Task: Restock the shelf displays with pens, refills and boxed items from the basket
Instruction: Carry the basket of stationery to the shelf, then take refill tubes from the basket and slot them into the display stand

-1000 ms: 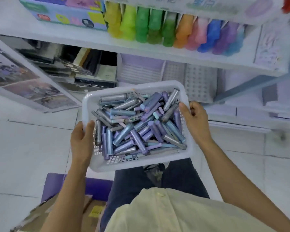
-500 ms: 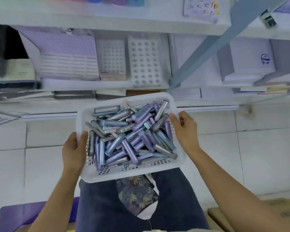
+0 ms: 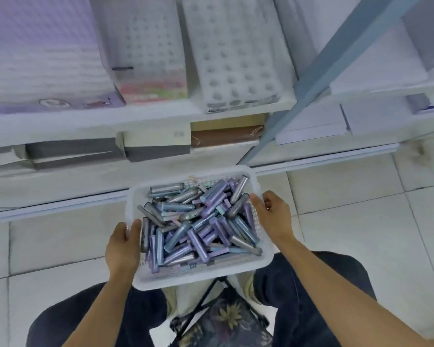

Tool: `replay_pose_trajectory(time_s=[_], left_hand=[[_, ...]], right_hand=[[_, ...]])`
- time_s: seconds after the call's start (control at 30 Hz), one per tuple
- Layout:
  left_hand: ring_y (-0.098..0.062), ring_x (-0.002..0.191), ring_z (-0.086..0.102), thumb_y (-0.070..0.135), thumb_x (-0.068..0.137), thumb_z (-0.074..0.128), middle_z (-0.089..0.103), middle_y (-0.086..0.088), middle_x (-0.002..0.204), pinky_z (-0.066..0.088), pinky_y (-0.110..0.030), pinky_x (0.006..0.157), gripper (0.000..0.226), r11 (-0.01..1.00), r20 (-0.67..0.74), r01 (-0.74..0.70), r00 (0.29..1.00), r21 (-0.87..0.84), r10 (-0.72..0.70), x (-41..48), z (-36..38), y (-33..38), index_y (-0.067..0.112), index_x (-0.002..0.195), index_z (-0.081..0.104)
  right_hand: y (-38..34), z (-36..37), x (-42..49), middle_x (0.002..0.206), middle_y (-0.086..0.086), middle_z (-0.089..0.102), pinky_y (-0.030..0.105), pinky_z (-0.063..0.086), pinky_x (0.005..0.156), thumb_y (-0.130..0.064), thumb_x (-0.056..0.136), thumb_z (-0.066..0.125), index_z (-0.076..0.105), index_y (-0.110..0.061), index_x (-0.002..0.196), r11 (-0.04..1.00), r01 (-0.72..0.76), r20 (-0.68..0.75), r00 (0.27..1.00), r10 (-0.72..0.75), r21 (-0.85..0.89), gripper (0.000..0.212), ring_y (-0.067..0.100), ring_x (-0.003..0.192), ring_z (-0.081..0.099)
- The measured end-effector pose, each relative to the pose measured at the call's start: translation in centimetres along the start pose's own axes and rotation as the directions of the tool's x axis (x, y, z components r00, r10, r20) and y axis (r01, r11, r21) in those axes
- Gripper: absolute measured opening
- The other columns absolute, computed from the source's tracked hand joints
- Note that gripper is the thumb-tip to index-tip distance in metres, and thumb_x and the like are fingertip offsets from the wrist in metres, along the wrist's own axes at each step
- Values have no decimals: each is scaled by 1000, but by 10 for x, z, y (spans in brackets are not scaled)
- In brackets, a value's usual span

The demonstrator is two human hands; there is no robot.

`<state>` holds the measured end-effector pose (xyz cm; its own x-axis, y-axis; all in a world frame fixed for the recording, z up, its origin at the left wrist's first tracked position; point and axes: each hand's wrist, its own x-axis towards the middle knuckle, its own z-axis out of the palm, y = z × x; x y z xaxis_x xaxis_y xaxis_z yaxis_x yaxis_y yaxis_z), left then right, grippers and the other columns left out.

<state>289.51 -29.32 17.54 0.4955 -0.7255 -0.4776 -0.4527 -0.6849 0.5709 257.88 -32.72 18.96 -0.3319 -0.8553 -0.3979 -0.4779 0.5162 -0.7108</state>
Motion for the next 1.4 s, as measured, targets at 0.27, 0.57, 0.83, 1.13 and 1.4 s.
replay_pose_trajectory(time_s=[0.27, 0.57, 0.83, 1.13, 1.4], left_hand=[[-32, 75, 54, 43, 99, 46, 58, -10, 82, 38, -39, 68, 35, 994, -34, 76, 997, 78, -73, 87, 116, -113, 9, 92, 52], [-36, 83, 57, 38, 101, 42, 61, -19, 90, 38, -38, 72, 36, 988, -51, 102, 994, 113, -97, 159, 198, -178, 4, 107, 53], [-33, 81, 54, 35, 101, 40, 64, -22, 98, 37, -35, 71, 36, 994, -84, 24, 996, 108, -14, 184, 209, -187, 5, 117, 52], [-40, 105, 49, 12, 87, 66, 56, -19, 114, 40, -44, 87, 37, 782, 2, -530, 828, 327, 561, 148, 219, -156, 5, 123, 59], [-32, 111, 50, 16, 89, 68, 60, -13, 121, 38, -34, 89, 44, 790, 193, -546, 838, 277, 511, 137, 250, -148, 9, 130, 52]], right_hand=[[125, 119, 74, 53, -4, 40, 27, 29, 48, -41, 94, 56, 36, -18, 63, 980, -37, 44, 998, 46, -193, 44, 12, 48, 37], [198, 205, 132, 56, -4, 45, 23, 25, 46, -41, 96, 52, 36, -19, 63, 955, 20, 33, 999, -11, -295, 44, 9, 51, 42], [212, 236, 154, 63, -5, 46, 24, 27, 49, -40, 98, 49, 37, -21, 67, 976, 4, -4, 1000, -5, -220, 38, 9, 55, 42], [176, 245, 141, 93, -5, 56, 23, 42, 69, -23, 89, 61, 53, -20, 104, 918, 371, -1, 927, -374, -138, 17, 9, 77, 53], [183, 276, 108, 130, 3, 49, 34, 45, 81, -47, 81, 70, 46, -16, 123, 641, 570, 486, 809, -330, -515, 58, 21, 113, 53]])
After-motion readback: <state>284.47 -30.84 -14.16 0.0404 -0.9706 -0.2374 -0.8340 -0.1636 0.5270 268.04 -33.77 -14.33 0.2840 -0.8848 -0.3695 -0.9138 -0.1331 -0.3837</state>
